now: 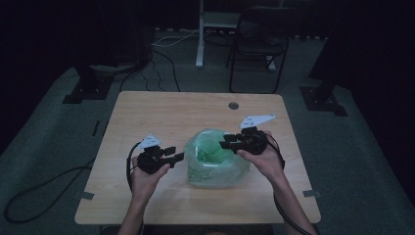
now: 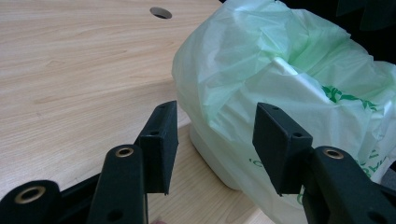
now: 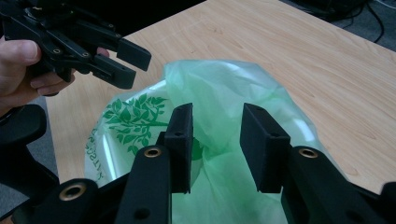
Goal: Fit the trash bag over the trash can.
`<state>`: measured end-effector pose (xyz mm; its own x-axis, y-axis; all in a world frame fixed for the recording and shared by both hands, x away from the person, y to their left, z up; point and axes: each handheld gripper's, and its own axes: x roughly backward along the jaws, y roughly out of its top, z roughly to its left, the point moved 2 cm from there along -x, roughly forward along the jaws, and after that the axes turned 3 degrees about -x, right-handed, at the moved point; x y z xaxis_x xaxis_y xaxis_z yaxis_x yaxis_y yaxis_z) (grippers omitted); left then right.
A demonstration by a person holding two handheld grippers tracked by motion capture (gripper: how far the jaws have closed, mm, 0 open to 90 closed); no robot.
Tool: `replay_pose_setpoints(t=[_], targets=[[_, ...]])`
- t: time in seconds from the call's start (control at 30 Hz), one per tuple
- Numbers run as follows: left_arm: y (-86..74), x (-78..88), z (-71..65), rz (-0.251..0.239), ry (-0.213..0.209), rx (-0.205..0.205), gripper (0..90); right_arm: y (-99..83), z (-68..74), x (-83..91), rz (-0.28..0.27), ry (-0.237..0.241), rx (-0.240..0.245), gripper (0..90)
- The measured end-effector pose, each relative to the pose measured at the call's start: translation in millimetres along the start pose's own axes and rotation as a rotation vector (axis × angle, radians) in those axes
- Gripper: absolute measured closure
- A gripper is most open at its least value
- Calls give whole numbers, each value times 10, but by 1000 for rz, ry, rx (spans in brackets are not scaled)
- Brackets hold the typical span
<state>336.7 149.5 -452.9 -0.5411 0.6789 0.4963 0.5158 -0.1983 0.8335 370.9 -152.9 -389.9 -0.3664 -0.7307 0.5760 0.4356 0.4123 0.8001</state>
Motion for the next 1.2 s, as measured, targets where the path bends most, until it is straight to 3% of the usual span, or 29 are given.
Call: replay_pose_setpoints(t=[0.23, 0.6, 0.77, 1.0, 1.07, 1.2], targets=[[-13, -16, 21, 6, 1, 5, 508, 24, 7, -100, 35, 3, 20, 646], [-14, -22, 19, 7, 11, 1, 501, 94, 105, -359, 152, 29, 86, 663], [-19, -33, 18, 12, 8, -3, 498, 96, 114, -433, 197, 36, 92, 672], [-21, -51, 5, 16, 8, -4, 494, 122, 99, -549, 273, 0, 127, 681], [-21, -58, -5, 19, 7, -7, 493, 161, 87, -629, 304, -61, 153, 690], [-21, -63, -16, 19, 4, -11, 491, 188, 61, -682, 313, -89, 163, 695]])
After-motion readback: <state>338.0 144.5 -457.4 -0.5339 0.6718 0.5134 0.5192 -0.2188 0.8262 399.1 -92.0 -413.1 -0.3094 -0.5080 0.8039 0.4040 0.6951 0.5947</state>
